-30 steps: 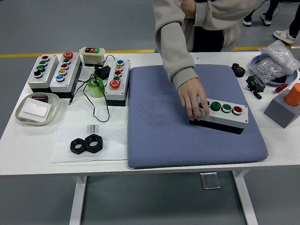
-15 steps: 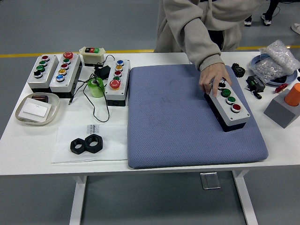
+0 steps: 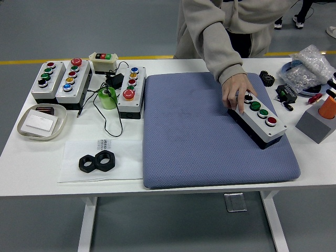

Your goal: Pick up the button,place it on the desk,press the button,press the button

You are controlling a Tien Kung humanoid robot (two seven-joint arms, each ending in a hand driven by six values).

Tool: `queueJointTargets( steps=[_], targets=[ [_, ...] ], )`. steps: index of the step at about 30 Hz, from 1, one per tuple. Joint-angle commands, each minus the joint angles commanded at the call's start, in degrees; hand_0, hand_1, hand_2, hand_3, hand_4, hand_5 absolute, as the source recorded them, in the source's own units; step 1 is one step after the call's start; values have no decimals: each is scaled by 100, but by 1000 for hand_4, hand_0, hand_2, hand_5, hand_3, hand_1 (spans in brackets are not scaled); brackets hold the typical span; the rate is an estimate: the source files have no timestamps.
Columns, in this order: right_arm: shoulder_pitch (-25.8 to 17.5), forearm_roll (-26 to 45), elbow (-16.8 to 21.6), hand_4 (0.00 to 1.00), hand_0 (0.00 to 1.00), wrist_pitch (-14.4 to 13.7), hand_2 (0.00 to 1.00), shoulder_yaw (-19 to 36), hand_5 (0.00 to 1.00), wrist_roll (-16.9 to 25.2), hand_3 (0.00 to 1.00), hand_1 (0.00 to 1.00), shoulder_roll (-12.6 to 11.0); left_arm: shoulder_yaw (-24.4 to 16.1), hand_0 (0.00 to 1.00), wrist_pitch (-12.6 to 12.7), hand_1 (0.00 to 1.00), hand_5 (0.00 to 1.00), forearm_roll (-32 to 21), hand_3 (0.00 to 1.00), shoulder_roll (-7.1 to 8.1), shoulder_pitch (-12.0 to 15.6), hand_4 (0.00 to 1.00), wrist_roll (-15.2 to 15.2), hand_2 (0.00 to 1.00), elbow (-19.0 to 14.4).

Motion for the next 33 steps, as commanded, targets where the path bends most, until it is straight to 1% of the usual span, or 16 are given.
queueJointTargets(
  steps=[18,19,24,25,30,31,33],
  targets=[
    [29,-165,21,595,965,-24,894,-42,756,-55,856,864,-12,-19,712,8,830,998,20,830,-4,24,643,13,891,-3],
    [33,-180,24,599,965,-26,897,-39,714,-60,857,866,-15,-12,709,7,830,998,10,830,-4,20,643,11,891,-3],
    [57,-246,42,599,965,-29,897,-29,714,-82,857,866,-15,19,709,4,830,998,-34,830,-1,2,643,-1,891,-4],
    [59,-251,42,607,967,-29,902,-28,647,-84,860,869,-15,19,709,4,830,998,-35,830,-1,1,645,-1,891,-4],
    [50,-349,77,607,967,-12,902,-12,647,-132,860,869,-96,40,709,5,830,998,-85,830,-2,7,645,-14,891,6],
    [51,-350,89,610,969,-15,905,0,623,-137,863,870,-122,30,712,6,830,998,-65,830,-1,9,643,-9,891,6],
    [53,-351,100,610,969,-20,905,6,623,-142,863,870,-134,11,712,7,830,998,-35,830,-1,19,643,-1,891,6]
  ],
)
